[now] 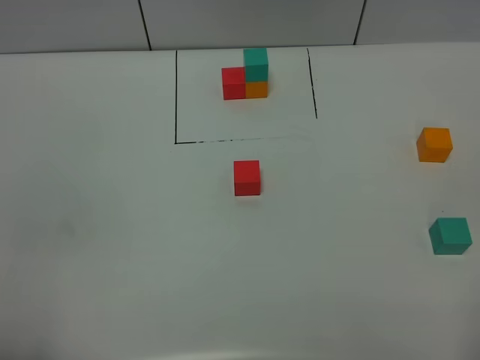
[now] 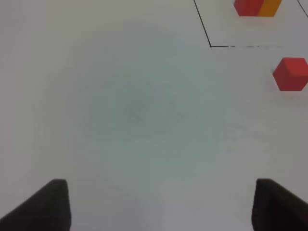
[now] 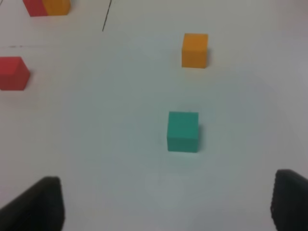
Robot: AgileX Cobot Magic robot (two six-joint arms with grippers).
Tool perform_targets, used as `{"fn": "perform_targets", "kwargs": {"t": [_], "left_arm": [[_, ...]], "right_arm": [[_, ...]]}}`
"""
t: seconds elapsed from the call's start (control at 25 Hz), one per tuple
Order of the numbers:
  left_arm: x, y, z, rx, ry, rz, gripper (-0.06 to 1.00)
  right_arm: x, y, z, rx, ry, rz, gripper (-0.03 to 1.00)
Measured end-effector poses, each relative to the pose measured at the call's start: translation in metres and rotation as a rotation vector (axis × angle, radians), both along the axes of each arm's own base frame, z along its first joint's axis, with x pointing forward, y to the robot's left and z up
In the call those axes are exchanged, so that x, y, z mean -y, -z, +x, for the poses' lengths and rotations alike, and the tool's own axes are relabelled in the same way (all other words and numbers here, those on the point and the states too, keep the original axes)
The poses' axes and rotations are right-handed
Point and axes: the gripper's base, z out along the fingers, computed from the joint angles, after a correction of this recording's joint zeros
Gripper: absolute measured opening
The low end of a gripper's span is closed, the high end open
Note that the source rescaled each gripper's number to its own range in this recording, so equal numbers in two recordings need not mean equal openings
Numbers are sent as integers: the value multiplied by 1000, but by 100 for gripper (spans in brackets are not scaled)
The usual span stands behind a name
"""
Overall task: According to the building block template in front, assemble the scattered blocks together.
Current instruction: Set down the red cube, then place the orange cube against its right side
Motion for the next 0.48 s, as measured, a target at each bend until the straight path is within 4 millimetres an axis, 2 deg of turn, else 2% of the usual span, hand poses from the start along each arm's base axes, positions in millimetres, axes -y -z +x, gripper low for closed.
{"fn": "perform_targets", "kwargs": {"t": [0.2, 0.4, 0.48], "left_arm": [[0, 0, 0, 0, 0, 0, 66], [0, 0, 0, 0, 0, 0, 66], [0, 0, 0, 0, 0, 0, 66]], "right_arm": [[-2, -12, 34, -71, 1, -2, 98], [-4, -20, 83, -134, -25, -50, 100], [-5, -22, 108, -159, -32, -64, 100]]}}
